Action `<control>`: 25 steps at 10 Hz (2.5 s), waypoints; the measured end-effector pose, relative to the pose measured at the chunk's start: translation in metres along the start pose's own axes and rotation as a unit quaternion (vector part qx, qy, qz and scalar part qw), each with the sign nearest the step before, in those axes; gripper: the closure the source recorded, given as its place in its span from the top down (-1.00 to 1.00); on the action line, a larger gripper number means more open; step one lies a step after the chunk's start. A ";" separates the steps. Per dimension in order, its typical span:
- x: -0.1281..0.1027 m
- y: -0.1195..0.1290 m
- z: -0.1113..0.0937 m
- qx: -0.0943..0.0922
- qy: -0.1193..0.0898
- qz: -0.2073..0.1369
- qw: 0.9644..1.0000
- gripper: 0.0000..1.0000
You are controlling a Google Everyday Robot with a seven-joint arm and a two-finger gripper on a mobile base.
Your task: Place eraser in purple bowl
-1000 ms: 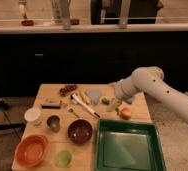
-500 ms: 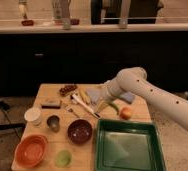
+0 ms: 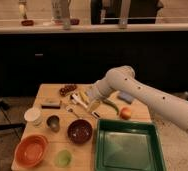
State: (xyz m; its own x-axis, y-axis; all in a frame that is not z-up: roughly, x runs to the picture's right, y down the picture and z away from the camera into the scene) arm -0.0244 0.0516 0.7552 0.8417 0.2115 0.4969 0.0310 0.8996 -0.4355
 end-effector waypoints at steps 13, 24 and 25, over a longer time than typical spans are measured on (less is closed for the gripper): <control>-0.053 -0.011 0.056 0.000 -0.035 -0.004 0.999 0.60; -0.106 -0.041 0.138 -0.019 -0.081 -0.013 0.996 0.60; -0.101 -0.040 0.145 -0.011 -0.077 0.007 0.997 0.60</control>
State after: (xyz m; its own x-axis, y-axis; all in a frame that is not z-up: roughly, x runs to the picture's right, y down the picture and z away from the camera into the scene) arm -0.1884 0.0500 0.8312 0.7499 0.2810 0.5989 0.0331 0.8882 -0.4582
